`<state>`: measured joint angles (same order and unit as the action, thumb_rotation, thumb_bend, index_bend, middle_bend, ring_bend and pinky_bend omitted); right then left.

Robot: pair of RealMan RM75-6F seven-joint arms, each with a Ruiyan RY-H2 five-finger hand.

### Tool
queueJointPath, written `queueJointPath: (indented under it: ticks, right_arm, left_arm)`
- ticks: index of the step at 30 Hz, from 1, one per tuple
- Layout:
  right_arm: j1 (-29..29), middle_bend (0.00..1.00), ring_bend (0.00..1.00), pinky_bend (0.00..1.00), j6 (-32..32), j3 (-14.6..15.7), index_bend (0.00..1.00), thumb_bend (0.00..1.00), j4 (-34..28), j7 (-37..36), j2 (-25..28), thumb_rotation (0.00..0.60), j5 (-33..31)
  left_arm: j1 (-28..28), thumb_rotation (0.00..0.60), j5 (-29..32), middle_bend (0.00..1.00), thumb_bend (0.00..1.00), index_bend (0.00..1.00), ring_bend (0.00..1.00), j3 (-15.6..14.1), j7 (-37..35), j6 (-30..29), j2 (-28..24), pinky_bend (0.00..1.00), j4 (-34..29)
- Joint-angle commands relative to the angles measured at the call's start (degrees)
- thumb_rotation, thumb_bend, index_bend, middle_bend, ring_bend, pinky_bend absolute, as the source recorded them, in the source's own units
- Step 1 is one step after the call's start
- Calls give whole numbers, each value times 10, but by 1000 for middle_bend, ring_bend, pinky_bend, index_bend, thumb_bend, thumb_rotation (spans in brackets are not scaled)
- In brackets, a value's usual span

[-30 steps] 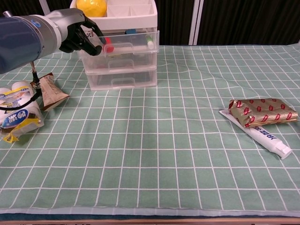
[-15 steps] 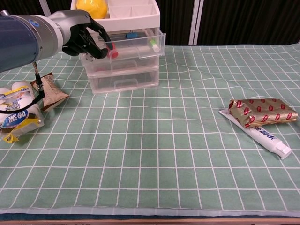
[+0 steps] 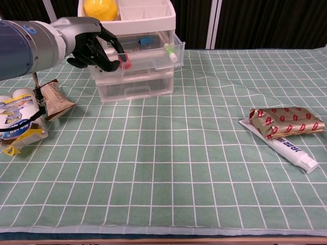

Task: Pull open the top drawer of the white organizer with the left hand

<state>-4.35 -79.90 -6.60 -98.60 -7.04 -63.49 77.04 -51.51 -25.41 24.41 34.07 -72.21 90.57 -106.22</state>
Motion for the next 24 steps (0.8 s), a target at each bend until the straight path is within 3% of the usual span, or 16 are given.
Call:
queueJointPath:
  ticks: [1,24]
  right_arm:
    - [0,0,0,229,0,0,0,90,0,0,0,600,0]
    - [1,0,0,229,-1,0,0,90,0,-1,0,600,1]
  left_arm:
    - [-1,600,-1,1000,481,423,1000,-2,-2,1,-3,1000,-9]
    - [-17,600,14,1000,481,399,1000,-14,-9,15,-22,1000,-48]
